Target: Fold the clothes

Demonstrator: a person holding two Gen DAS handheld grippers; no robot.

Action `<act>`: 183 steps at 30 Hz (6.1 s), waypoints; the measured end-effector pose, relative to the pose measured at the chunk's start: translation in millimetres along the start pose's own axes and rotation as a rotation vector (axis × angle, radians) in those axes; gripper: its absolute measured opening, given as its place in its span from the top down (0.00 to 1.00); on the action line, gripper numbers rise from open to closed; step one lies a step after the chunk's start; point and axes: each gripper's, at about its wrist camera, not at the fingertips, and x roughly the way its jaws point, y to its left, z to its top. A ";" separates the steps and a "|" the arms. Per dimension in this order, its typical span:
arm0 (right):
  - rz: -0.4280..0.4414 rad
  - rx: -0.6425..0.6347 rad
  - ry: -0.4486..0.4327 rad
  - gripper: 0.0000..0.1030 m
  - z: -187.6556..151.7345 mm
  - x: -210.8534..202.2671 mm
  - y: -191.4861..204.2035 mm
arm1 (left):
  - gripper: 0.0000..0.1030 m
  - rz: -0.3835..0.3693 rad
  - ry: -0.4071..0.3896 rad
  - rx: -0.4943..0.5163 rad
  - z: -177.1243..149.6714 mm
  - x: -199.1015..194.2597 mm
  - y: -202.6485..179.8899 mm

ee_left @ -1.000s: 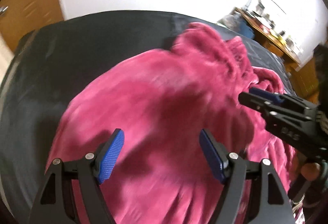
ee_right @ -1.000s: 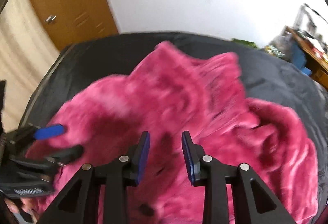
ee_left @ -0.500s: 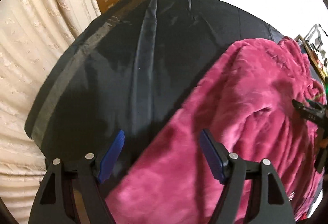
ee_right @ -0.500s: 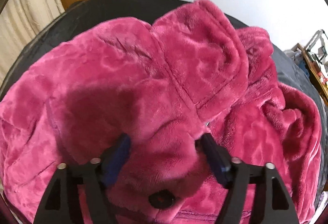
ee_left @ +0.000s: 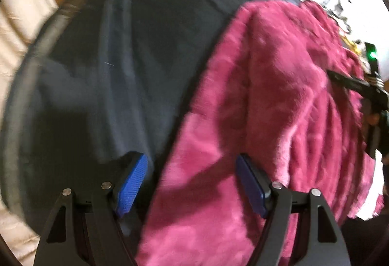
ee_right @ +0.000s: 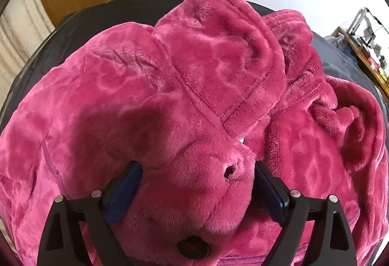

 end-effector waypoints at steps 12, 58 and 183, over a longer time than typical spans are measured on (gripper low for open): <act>-0.029 0.060 0.006 0.01 -0.5 4.1 -6.9 | 0.91 0.051 0.002 0.217 18.4 -10.0 -23.7; 0.002 0.008 0.043 0.00 -16.8 4.1 16.5 | 0.75 0.374 -0.178 0.000 153.0 -31.2 74.2; -0.219 0.193 -0.201 0.25 -202.4 -178.6 -382.3 | 0.38 0.452 -0.264 -0.038 -19.4 -110.1 -264.3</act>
